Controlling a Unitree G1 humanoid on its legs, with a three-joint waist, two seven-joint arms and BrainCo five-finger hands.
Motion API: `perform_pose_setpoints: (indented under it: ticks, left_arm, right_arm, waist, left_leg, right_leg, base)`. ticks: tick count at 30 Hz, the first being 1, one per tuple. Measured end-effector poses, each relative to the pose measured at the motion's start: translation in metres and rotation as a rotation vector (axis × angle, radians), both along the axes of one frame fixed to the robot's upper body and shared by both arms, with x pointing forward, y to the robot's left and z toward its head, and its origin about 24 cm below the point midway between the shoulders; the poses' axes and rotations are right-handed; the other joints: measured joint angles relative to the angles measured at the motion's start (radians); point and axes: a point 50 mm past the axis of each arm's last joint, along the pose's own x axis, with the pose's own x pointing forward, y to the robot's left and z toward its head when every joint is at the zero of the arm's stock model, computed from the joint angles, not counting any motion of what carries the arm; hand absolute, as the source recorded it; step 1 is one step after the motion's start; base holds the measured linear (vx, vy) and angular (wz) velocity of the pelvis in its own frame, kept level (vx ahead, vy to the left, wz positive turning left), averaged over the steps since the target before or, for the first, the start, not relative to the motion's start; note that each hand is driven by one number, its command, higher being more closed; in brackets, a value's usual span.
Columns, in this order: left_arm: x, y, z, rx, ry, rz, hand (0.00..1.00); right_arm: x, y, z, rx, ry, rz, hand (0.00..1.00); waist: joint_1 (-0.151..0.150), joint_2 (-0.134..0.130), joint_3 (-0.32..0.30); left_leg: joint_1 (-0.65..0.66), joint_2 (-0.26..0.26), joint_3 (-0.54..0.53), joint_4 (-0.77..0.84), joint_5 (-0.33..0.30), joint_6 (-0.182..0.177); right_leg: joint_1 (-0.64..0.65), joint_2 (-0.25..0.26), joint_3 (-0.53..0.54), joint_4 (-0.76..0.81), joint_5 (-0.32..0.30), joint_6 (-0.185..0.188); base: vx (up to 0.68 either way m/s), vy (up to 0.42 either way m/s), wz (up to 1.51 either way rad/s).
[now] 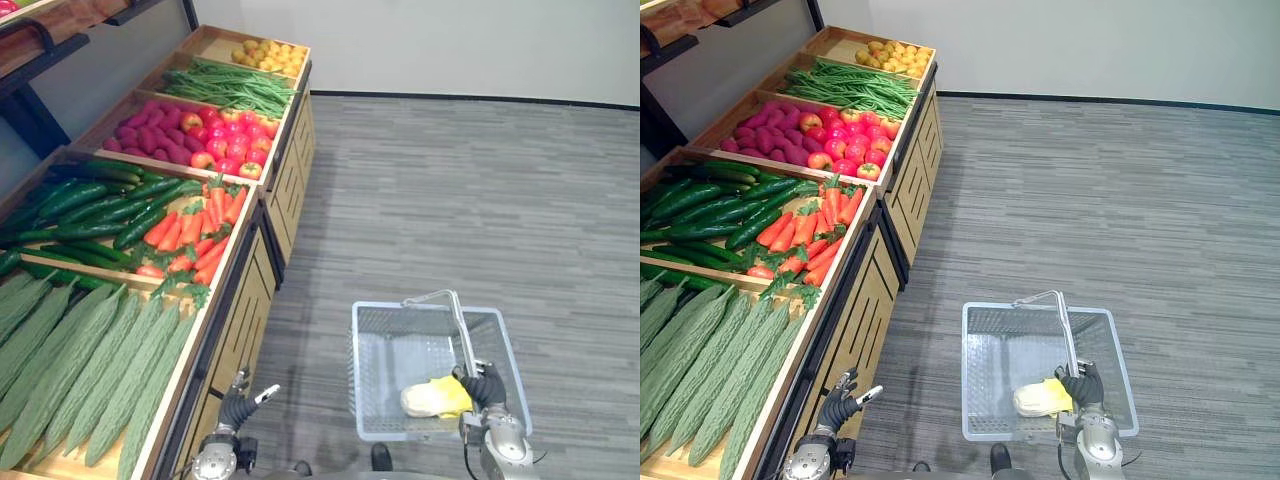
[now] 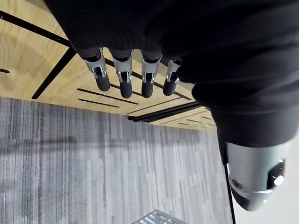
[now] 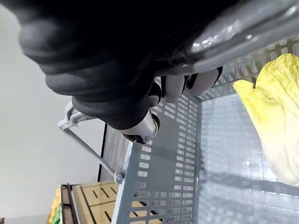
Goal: Pick vegetable in the basket
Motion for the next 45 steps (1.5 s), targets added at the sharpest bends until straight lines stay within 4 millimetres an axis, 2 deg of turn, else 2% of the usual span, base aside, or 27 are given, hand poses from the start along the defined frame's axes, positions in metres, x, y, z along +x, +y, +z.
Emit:
perform_pose_setpoints:
  ticks: [2,5,7,8,10,12,14,17,20,21,22,23,24,26,27,29,31,33,34,35,36,38,40,42,43,44,45]
  left_arm:
    - [-0.003,0.007,0.0,0.02,0.004,0.03,0.0]
    - [-0.007,0.013,0.0,0.034,0.006,0.076,0.0]
    - [-0.006,0.013,0.0,0.036,0.005,0.078,0.0]
    - [-0.006,0.011,0.0,0.03,0.001,0.08,0.0]
    - [-0.006,0.011,0.001,0.029,0.0,0.079,0.0]
    - [-0.003,0.011,0.001,0.032,-0.005,0.079,0.0]
    - [-0.002,0.012,0.002,0.043,-0.009,0.092,0.0]
    - [0.008,0.011,0.005,0.047,-0.037,0.096,0.0]
    - [0.026,0.006,0.012,0.043,-0.088,0.074,0.0]
    - [0.032,0.002,0.011,0.033,-0.092,0.073,0.0]
    - [0.035,-0.001,0.011,0.023,-0.097,0.08,0.0]
    - [0.039,-0.005,0.014,0.013,-0.114,0.078,0.0]
    - [0.04,-0.007,0.014,0.007,-0.117,0.081,0.0]
    - [0.038,-0.013,0.013,-0.007,-0.119,0.091,0.0]
    - [0.038,-0.015,0.016,-0.009,-0.132,0.085,0.0]
    - [0.043,-0.017,0.023,-0.01,-0.172,0.078,0.0]
    - [0.052,-0.021,0.043,-0.015,-0.277,0.084,0.0]
    - [0.061,-0.025,0.06,-0.025,-0.364,0.085,0.0]
    - [0.066,-0.028,0.072,-0.033,-0.422,0.081,0.0]
    - [0.074,-0.029,0.087,-0.024,-0.495,0.061,0.0]
    - [0.077,-0.03,0.095,-0.023,-0.535,0.054,0.0]
    - [0.084,-0.031,0.129,-0.025,-0.697,0.044,0.0]
    - [0.084,-0.03,0.144,-0.021,-0.767,0.037,0.0]
    - [0.079,-0.026,0.153,-0.024,-0.827,0.073,0.0]
    - [0.078,-0.024,0.156,-0.021,-0.843,0.082,0.0]
    - [0.078,-0.02,0.16,-0.01,-0.86,0.099,0.0]
    - [0.076,-0.021,0.157,-0.014,-0.849,0.106,0.0]
  right_arm:
    - [0.001,-0.002,0.001,-0.002,-0.004,-0.01,1.0]
    - [0.009,-0.002,0.002,-0.005,-0.015,-0.017,1.0]
    - [0.014,-0.002,0.002,-0.007,-0.021,-0.024,1.0]
    - [0.016,-0.003,0.004,-0.009,-0.03,-0.03,1.0]
    - [0.018,-0.004,0.006,-0.014,-0.038,-0.04,1.0]
    - [0.02,-0.004,0.007,-0.018,-0.045,-0.045,1.0]
    - [0.022,-0.004,0.008,-0.02,-0.051,-0.044,1.0]
    - [0.028,-0.008,0.013,-0.038,-0.068,-0.036,1.0]
    - [0.036,-0.014,0.024,-0.076,-0.106,-0.035,1.0]
    - [0.041,-0.015,0.031,-0.093,-0.134,-0.02,1.0]
    - [0.046,-0.015,0.034,-0.098,-0.149,-0.013,1.0]
    - [0.052,-0.013,0.038,-0.094,-0.17,-0.008,1.0]
    - [0.054,-0.012,0.04,-0.093,-0.176,-0.007,1.0]
    - [0.052,-0.01,0.038,-0.085,-0.175,-0.008,1.0]
    - [0.05,-0.008,0.04,-0.076,-0.187,-0.013,1.0]
    - [0.047,-0.006,0.044,-0.064,-0.214,-0.021,1.0]
    - [0.044,-0.009,0.049,-0.068,-0.24,-0.036,1.0]
    - [0.039,-0.019,0.051,-0.085,-0.251,-0.077,1.0]
    - [0.031,-0.031,0.05,-0.105,-0.243,-0.123,1.0]
    - [0.022,-0.037,0.044,-0.1,-0.214,-0.17,1.0]
    - [0.02,-0.041,0.044,-0.101,-0.211,-0.189,1.0]
    - [0.02,-0.049,0.041,-0.1,-0.199,-0.246,1.0]
    - [0.019,-0.051,0.032,-0.085,-0.15,-0.261,1.0]
    - [0.017,-0.049,0.027,-0.071,-0.129,-0.263,1.0]
    - [0.018,-0.048,0.027,-0.07,-0.134,-0.262,1.0]
    - [0.02,-0.049,0.029,-0.072,-0.144,-0.262,1.0]
    - [0.02,-0.049,0.028,-0.067,-0.138,-0.262,1.0]
  waist:
    - [0.016,-0.002,0.002]
    - [0.02,0.0,0.004]
    - [0.019,-0.002,0.011]
    - [0.019,-0.002,0.025]
    - [0.016,-0.014,0.048]
    - [0.018,-0.027,0.074]
    - [0.014,-0.019,0.086]
    - [0.011,-0.005,0.095]
    - [-0.008,0.013,0.103]
    - [-0.024,0.047,0.106]
    - [-0.014,0.072,0.104]
    - [-0.013,0.079,0.105]
    - [-0.012,0.079,0.105]
    - [-0.009,0.068,0.113]
    - [-0.006,0.069,0.112]
    - [0.006,0.049,0.125]
    - [0.019,0.043,0.128]
    - [0.016,0.046,0.128]
    - [0.011,0.072,0.124]
    - [0.007,0.062,0.114]
    - [0.005,0.056,0.114]
    - [0.008,0.042,0.121]
    - [0.015,0.045,0.123]
    - [0.013,0.039,0.12]
    - [0.014,0.025,0.122]
    - [0.008,0.005,0.13]
    - [0.005,0.015,0.128]
  left_leg:
    - [-0.012,0.006,0.024,0.027,-0.021,0.002]
    - [-0.061,0.019,0.042,0.121,-0.08,0.005]
    - [-0.091,0.029,0.05,0.187,-0.126,0.008]
    - [-0.101,0.036,0.057,0.238,-0.169,0.013]
    - [-0.099,0.029,0.061,0.288,-0.22,0.03]
    - [-0.074,0.023,0.06,0.295,-0.247,0.046]
    - [-0.04,0.023,0.056,0.27,-0.26,0.055]
    - [0.013,0.036,0.035,0.237,-0.283,0.048]
    - [0.091,0.059,-0.028,0.2,-0.299,-0.009]
    - [0.112,0.092,-0.078,0.223,-0.32,-0.045]
    - [0.101,0.121,-0.082,0.245,-0.308,-0.067]
    - [0.075,0.134,-0.106,0.309,-0.251,-0.1]
    - [0.057,0.134,-0.117,0.354,-0.216,-0.092]
    - [-0.049,0.152,-0.156,0.684,-0.042,-0.042]
    - [-0.113,0.176,-0.135,0.825,-0.049,-0.047]
    - [-0.189,0.183,-0.095,0.896,-0.062,-0.043]
    - [-0.28,0.178,-0.033,0.875,-0.091,-0.048]
    - [-0.324,0.159,0.067,0.703,-0.071,-0.063]
    - [-0.326,0.158,0.159,0.534,-0.001,-0.026]
    - [-0.289,0.129,0.204,0.464,-0.028,0.015]
    - [-0.273,0.108,0.21,0.417,-0.032,0.023]
    - [-0.237,0.062,0.182,0.29,-0.036,0.064]
    - [-0.19,0.044,0.137,0.234,-0.026,0.079]
    - [-0.137,0.027,0.092,0.202,-0.025,0.079]
    - [-0.139,0.013,0.089,0.213,-0.029,0.075]
    - [-0.151,-0.011,0.069,0.248,-0.064,0.063]
    - [-0.15,-0.009,0.031,0.26,-0.073,0.057]
  right_leg:
    - [-0.009,0.002,0.023,0.001,0.0,0.001]
    - [-0.04,0.012,0.048,0.032,-0.016,0.012]
    - [-0.077,0.024,0.055,0.104,-0.063,0.014]
    - [-0.112,0.033,0.06,0.207,-0.125,0.018]
    - [-0.159,0.033,0.06,0.35,-0.2,0.026]
    - [-0.229,0.015,-0.017,0.513,-0.235,0.047]
    - [-0.286,-0.009,-0.135,0.566,-0.266,0.013]
    - [-0.347,-0.009,-0.178,0.483,-0.248,0.009]
    - [-0.383,0.004,-0.134,0.281,-0.074,0.018]
    - [-0.387,0.016,-0.138,0.307,0.041,-0.005]
    - [-0.389,0.033,-0.158,0.332,0.032,-0.028]
    - [-0.382,0.035,-0.18,0.374,-0.027,-0.051]
    - [-0.363,0.034,-0.191,0.383,-0.051,-0.057]
    - [-0.211,0.026,-0.248,0.347,-0.123,-0.087]
    - [-0.133,0.028,-0.274,0.304,-0.128,-0.095]
    - [-0.049,0.019,-0.294,0.255,-0.13,-0.099]
    - [0.045,0.007,-0.338,0.181,-0.132,-0.097]
    - [0.107,-0.01,-0.387,0.162,-0.172,-0.058]
    - [0.137,0.005,-0.425,0.169,-0.209,-0.031]
    - [0.156,-0.017,-0.462,0.187,-0.24,-0.017]
    - [0.154,-0.027,-0.48,0.194,-0.243,-0.014]
    - [0.157,-0.038,-0.518,0.217,-0.248,-0.008]
    - [0.144,-0.052,-0.53,0.325,-0.257,-0.009]
    - [0.134,-0.077,-0.502,0.347,-0.312,-0.007]
    - [0.12,-0.095,-0.503,0.338,-0.287,-0.015]
    - [0.107,-0.117,-0.504,0.407,-0.3,0.017]
    - [0.059,-0.133,-0.498,0.552,-0.298,0.014]
  base:
    - [-0.01,0.024,-0.35]
    - [-0.01,0.042,-0.29]
    - [0.0,0.06,-0.17]
    - [0.02,0.054,-0.12]
    - [0.03,0.07,-0.08]
    - [0.07,0.065,-0.09]
    - [0.21,0.072,0.03]
    - [0.33,-0.005,0.16]
    - [0.6,-0.145,0.71]
    - [0.57,-0.185,0.63]
    - [0.67,-0.252,0.59]
    - [0.41,-0.183,0.3]
    - [0.52,-0.251,0.63]
    - [0.55,-0.258,0.85]
    - [0.48,-0.213,0.74]
    - [0.37,-0.135,0.52]
    - [0.36,-0.083,0.51]
    - [0.27,0.009,0.76]
    - [0.3,0.043,1.38]
    - [0.3,0.045,1.42]
    - [0.29,0.067,1.49]
    - [0.32,0.079,1.34]
    - [0.21,0.016,0.88]
    - [0.15,-0.031,0.7]
    - [0.17,-0.066,0.78]
    - [0.17,-0.052,0.7]
    - [0.17,-0.04,0.73]
